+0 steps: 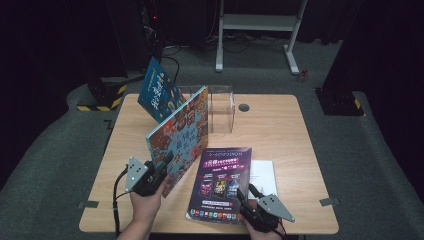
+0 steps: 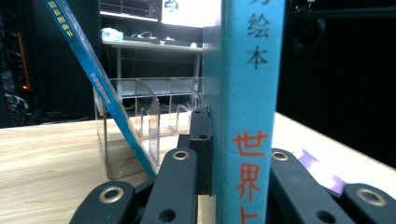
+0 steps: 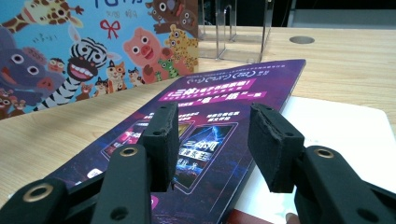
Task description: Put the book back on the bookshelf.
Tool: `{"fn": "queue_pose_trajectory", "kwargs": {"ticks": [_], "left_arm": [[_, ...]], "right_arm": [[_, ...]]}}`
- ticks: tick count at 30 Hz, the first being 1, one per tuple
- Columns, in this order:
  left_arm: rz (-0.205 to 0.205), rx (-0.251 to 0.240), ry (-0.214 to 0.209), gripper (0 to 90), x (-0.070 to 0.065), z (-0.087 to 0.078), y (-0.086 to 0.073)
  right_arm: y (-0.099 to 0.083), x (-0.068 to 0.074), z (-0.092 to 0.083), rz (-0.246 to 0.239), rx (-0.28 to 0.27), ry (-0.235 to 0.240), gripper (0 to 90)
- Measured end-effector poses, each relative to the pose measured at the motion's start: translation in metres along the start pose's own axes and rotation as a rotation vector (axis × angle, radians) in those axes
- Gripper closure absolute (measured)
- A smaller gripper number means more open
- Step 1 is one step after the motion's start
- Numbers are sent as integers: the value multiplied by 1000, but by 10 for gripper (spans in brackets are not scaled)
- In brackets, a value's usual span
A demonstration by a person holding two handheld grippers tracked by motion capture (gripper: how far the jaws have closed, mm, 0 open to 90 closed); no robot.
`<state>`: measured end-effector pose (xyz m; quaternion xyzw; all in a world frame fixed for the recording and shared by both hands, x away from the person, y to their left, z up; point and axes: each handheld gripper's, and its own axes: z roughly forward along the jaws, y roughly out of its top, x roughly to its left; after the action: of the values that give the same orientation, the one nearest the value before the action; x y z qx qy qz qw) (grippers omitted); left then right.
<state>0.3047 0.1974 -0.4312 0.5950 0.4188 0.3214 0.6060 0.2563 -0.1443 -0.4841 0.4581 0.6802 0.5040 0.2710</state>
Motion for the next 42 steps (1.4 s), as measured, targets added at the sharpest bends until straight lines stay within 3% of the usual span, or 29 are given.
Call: {"fn": "queue_pose_trajectory", "kwargs": {"ticks": [8,14,35,42], "left_arm": [[6,-53,-5,814,-1,-7,12],[8,-94,14,814,1,-12,25],[-18,-201,138,814,15,-31,56],[-22,-224,161,813,17,-26,67]], "right_arm": [[1,-1,-1,4,-4,-2,535],[1,-2,-2,5,-6,-3,536],[2,-3,-4,5,-16,-10,540],[2,-3,-4,6,-16,-10,540]]}}
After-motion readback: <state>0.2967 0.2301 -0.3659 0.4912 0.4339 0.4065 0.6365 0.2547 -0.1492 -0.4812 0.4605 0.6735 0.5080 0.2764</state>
